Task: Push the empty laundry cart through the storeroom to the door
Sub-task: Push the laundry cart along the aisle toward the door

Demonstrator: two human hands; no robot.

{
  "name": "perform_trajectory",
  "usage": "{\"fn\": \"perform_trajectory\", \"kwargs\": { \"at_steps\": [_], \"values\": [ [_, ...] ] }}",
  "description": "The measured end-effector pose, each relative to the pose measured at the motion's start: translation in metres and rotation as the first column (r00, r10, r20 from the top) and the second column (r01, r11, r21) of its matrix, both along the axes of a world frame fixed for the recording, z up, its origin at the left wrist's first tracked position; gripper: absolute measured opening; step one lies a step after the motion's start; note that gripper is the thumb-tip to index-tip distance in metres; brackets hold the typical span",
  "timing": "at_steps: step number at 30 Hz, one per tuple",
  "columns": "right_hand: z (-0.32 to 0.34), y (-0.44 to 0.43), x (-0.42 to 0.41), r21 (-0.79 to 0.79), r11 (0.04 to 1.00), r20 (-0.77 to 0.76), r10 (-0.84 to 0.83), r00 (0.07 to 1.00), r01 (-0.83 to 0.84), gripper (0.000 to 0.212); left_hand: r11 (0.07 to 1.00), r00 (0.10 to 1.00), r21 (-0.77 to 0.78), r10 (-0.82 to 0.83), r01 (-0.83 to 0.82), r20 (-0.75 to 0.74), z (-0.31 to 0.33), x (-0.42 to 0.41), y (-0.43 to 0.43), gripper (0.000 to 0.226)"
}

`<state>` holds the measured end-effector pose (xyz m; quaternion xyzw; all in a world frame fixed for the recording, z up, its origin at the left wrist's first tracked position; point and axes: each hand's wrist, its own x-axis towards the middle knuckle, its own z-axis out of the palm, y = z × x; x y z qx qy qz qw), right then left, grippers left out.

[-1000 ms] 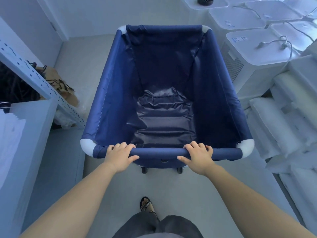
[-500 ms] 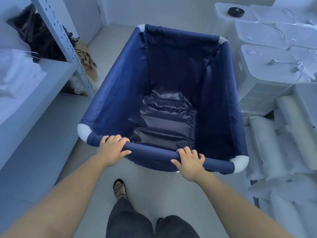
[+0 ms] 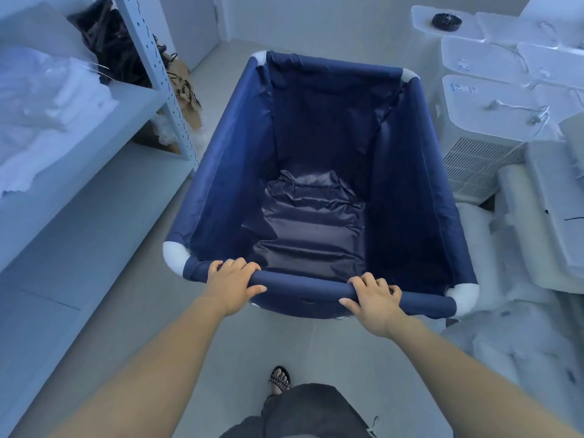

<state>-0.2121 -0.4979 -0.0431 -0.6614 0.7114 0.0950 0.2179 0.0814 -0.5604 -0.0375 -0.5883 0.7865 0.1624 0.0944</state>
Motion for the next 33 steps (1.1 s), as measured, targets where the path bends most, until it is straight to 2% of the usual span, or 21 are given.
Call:
{"fn": "perform_trajectory", "kwargs": {
  "at_steps": [6, 10, 16, 20, 33],
  "values": [
    [0.001, 0.064, -0.004, -0.017, 0.999, -0.009, 0.050, 0.999, -0.051, 0.044, 0.994, 0.998, 0.098, 0.037, -0.041, 0.046, 0.013, -0.009, 0.068, 0.043],
    [0.000, 0.115, -0.013, -0.040, 0.995, -0.019, 0.091, 0.996, -0.091, 0.044, 0.998, 0.997, 0.033, 0.054, -0.056, 0.045, 0.009, -0.016, 0.129, 0.042],
    [0.005, 0.188, -0.030, -0.004, 0.992, 0.004, 0.126, 0.992, -0.126, 0.044, 0.990, 0.993, 0.096, 0.103, -0.107, 0.050, 0.011, -0.032, 0.210, 0.043],
    [0.006, 0.225, -0.043, 0.018, 0.990, 0.018, 0.141, 0.990, -0.142, 0.044, 0.991, 0.993, 0.069, 0.108, -0.111, 0.041, 0.006, -0.040, 0.256, 0.042],
    [0.009, 0.254, -0.111, 0.064, 0.975, 0.033, 0.210, 0.977, -0.212, 0.043, 0.984, 0.987, 0.086, 0.154, -0.157, 0.041, 0.005, -0.101, 0.310, 0.042]
  ]
}}
